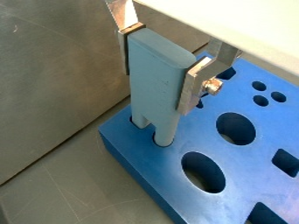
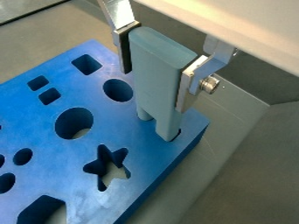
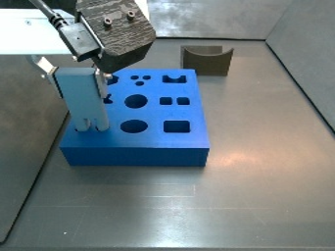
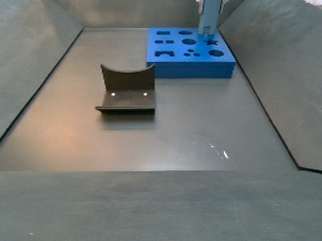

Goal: Insert the square-circle object.

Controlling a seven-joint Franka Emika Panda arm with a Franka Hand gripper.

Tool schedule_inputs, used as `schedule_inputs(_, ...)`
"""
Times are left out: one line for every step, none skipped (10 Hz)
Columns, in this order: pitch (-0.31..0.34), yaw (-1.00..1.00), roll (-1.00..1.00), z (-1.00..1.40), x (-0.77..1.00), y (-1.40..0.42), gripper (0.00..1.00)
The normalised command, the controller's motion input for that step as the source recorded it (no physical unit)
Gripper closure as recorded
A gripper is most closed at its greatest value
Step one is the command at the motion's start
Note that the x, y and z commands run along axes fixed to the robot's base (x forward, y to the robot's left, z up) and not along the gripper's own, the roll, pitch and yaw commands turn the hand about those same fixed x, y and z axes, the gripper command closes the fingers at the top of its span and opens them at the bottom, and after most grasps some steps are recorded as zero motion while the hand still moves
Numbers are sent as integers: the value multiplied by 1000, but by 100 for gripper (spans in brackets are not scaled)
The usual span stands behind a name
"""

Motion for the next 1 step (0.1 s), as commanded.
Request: schedule_inputs(0,0,0,0,0,0,100)
